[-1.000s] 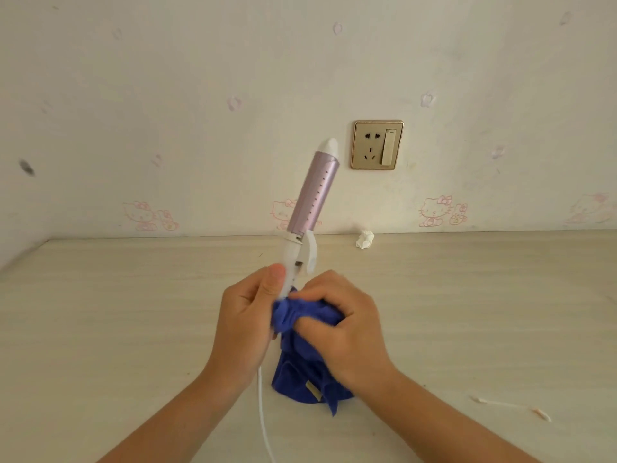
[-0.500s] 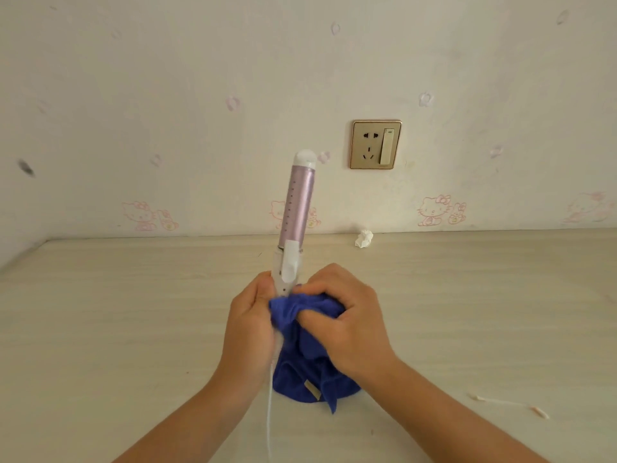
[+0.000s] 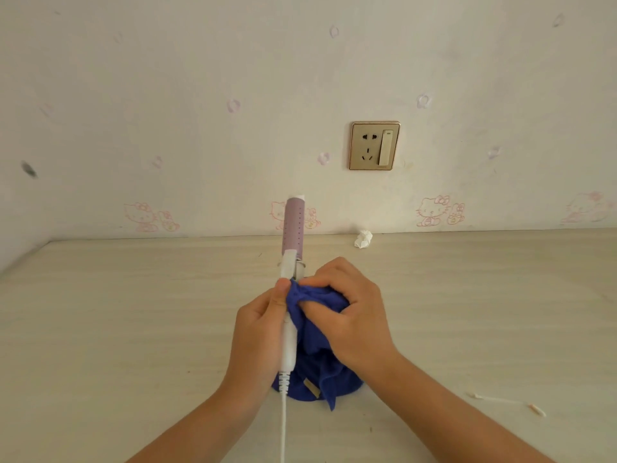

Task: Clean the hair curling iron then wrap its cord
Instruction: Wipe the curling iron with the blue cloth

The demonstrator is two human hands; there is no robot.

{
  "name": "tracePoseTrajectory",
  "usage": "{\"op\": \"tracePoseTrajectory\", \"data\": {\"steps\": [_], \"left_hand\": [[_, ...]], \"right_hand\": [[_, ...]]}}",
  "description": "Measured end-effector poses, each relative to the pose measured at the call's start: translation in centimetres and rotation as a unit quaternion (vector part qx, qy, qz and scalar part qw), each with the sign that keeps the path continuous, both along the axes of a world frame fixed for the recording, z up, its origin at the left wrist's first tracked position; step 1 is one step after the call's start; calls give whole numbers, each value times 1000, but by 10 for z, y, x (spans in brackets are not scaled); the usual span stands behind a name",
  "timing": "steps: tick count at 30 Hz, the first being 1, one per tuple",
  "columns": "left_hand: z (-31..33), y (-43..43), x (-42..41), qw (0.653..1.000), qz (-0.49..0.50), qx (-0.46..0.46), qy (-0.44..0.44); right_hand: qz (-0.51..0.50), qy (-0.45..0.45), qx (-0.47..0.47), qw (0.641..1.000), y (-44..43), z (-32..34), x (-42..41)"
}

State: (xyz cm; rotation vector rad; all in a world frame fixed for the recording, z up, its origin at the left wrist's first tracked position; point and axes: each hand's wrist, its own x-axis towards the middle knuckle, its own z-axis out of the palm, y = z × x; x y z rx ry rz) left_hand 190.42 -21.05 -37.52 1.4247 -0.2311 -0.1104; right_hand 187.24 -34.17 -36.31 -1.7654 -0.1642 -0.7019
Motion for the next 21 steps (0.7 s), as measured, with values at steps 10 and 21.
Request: {"op": "tracePoseTrajectory", "data": {"steps": [10, 21], "left_hand": [[6, 15, 18, 996, 39, 30, -72], [15, 18, 11, 990, 2, 33, -139]], "right_hand": [[65, 24, -85, 994, 8, -5, -2], [101, 27, -63, 993, 10, -8, -4]]}}
